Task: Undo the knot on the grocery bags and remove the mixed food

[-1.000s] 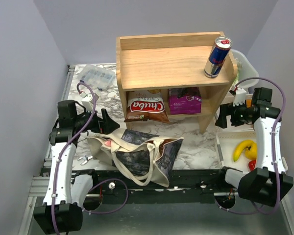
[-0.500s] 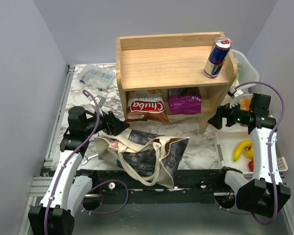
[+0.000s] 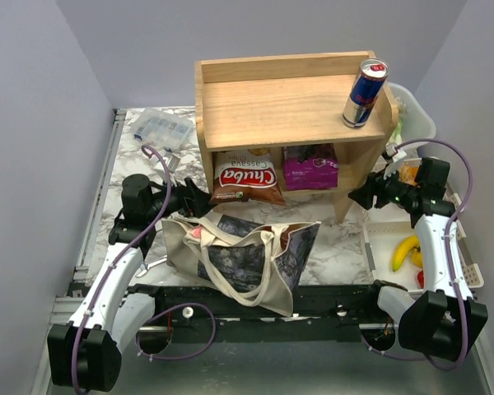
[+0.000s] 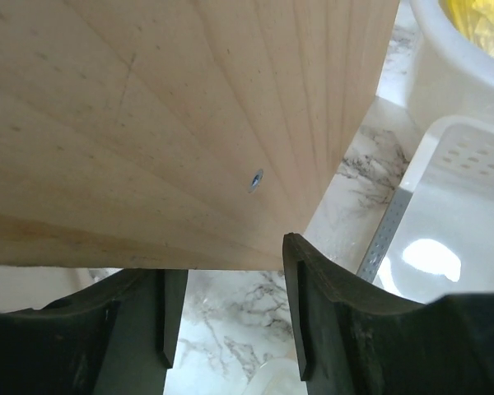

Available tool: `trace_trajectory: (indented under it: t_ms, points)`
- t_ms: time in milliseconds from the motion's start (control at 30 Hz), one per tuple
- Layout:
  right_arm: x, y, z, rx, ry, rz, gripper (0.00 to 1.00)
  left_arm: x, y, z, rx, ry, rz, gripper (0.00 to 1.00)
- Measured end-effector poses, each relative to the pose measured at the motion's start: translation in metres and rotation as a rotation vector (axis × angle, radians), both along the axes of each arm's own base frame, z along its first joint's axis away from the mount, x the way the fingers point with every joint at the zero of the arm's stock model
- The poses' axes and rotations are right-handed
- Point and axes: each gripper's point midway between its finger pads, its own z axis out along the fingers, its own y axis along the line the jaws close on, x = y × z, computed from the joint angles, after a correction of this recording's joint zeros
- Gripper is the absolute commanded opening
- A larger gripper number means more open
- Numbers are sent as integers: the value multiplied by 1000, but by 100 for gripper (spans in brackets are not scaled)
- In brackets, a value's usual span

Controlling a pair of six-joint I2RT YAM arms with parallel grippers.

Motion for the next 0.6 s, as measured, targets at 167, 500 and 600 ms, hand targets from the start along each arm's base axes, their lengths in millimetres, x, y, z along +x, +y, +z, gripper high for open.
trace_trajectory:
  t_ms: [167,500,600]
  points:
    - [11,9,0,19,-18,30,49,6,2,0,2,-4,34,76]
    - [39,48,-4,15,-52,71,49,42,25,6,83,-35,167,70]
    - [52,58,-8,29,-55,80,46,58,31,9,121,-36,193,68]
